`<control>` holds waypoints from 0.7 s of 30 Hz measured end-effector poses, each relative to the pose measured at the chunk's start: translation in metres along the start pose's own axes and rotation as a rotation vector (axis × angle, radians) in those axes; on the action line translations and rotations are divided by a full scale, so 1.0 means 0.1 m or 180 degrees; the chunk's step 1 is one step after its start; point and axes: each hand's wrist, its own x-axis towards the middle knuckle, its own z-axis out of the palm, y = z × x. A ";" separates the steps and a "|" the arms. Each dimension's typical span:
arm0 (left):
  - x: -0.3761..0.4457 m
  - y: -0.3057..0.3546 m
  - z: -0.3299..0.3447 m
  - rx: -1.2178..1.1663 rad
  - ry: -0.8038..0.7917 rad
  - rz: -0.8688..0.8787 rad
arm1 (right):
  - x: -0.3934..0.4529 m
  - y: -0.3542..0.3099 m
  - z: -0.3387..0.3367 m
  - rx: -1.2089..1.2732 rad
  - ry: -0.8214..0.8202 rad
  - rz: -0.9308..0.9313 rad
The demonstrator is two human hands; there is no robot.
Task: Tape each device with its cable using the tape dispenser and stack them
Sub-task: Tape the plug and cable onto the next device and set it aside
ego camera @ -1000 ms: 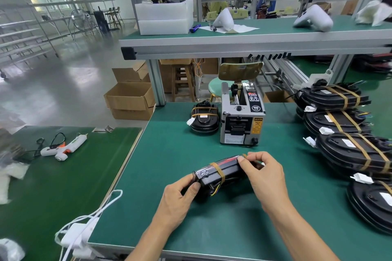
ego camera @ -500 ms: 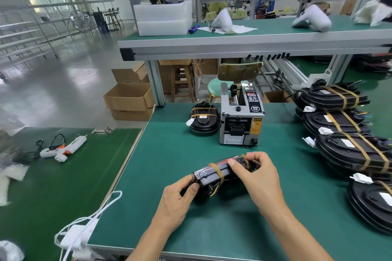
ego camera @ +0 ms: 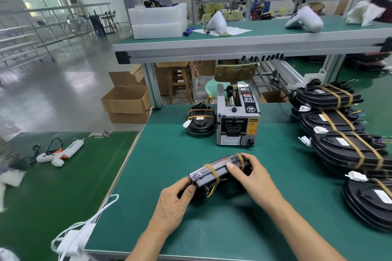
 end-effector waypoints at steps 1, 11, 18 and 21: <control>0.00 0.00 0.00 -0.0020 -0.0019 -0.0028 | 0.00 -0.03 0.00 0.0006 0.0077 -0.0014; -0.01 -0.09 -0.01 -0.0596 -0.0231 0.0029 | -0.22 -0.51 0.10 -0.1708 0.1073 -0.1721; -0.01 -0.06 0.02 -0.0178 -0.0337 0.0251 | -0.36 -0.49 0.43 -0.2559 0.0950 -0.2320; 0.00 -0.09 0.02 -0.0069 -0.0278 0.0233 | -0.39 -0.51 0.38 -0.2502 0.0872 -0.2347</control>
